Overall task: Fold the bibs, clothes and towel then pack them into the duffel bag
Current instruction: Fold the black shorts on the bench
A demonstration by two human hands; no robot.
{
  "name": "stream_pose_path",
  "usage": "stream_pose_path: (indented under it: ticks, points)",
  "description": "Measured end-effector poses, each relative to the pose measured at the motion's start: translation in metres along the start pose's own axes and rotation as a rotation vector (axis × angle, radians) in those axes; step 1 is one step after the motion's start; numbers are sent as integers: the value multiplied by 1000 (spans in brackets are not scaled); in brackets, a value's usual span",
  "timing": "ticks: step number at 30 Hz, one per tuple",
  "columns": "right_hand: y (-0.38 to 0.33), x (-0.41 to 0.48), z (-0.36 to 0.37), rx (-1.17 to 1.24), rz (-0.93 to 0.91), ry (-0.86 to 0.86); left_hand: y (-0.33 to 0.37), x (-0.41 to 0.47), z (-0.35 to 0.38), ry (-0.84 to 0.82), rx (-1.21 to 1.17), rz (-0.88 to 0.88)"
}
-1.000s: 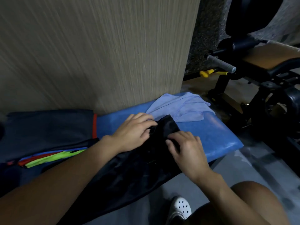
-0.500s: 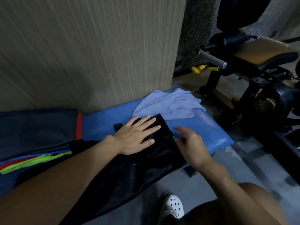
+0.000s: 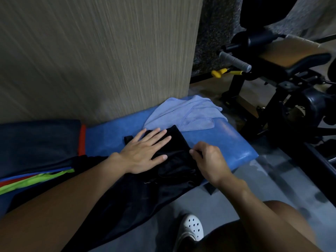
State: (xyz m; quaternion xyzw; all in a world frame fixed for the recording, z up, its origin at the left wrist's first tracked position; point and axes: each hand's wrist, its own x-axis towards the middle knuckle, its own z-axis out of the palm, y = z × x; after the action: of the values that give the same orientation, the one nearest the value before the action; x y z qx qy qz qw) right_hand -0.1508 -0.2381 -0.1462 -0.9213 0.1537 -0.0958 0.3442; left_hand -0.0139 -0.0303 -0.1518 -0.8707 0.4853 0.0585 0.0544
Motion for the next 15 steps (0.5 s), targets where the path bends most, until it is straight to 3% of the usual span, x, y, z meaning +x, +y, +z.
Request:
stream_pose_path:
  ticks: [3, 6, 10, 15]
  points:
    - [4, -6, 0, -75, 0, -18, 0, -2, -2, 5, -7, 1]
    - [5, -9, 1, 26, -106, 54, 4, -5, -6, 82, -4, 14]
    - [8, -18, 7, -205, -179, -201, 10, -15, -3, 91, -5, 63]
    - [4, -25, 10, -392, -184, -315, 9, -27, 0, 21, 12, -41]
